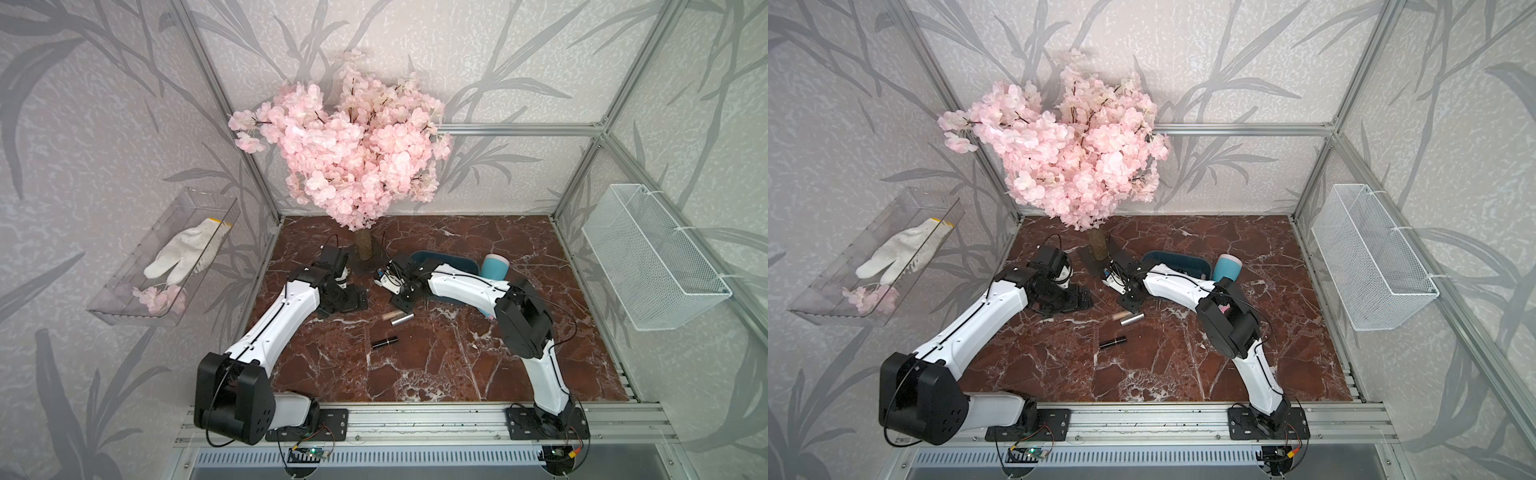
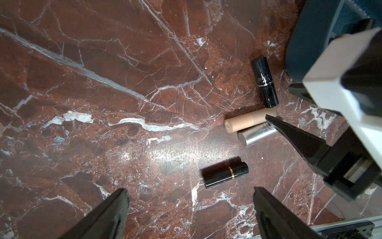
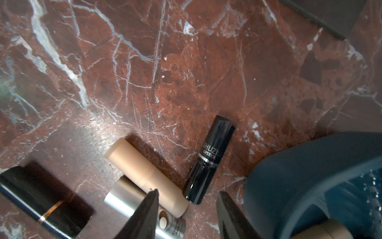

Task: Put the lipstick into the storage box
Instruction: Pick up the lipstick at the center of the board.

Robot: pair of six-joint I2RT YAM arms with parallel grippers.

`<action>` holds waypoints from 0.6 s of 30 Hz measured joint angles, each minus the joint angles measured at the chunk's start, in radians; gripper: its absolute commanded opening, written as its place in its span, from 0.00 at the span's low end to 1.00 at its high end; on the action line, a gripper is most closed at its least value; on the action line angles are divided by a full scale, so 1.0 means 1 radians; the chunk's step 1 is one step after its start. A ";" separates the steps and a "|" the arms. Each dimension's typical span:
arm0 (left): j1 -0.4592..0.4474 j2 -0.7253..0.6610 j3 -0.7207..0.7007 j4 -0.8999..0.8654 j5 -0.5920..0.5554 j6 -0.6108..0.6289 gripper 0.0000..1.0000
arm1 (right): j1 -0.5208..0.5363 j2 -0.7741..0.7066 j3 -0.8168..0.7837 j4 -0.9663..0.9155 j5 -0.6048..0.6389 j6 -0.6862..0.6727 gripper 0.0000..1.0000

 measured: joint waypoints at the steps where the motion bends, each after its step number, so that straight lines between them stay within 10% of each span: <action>1: 0.000 -0.003 0.000 -0.001 0.000 0.000 0.96 | 0.000 0.009 0.012 -0.006 0.008 0.004 0.50; 18: 0.004 -0.023 0.000 -0.018 -0.002 0.003 0.96 | 0.001 0.175 0.212 -0.119 0.058 0.067 0.41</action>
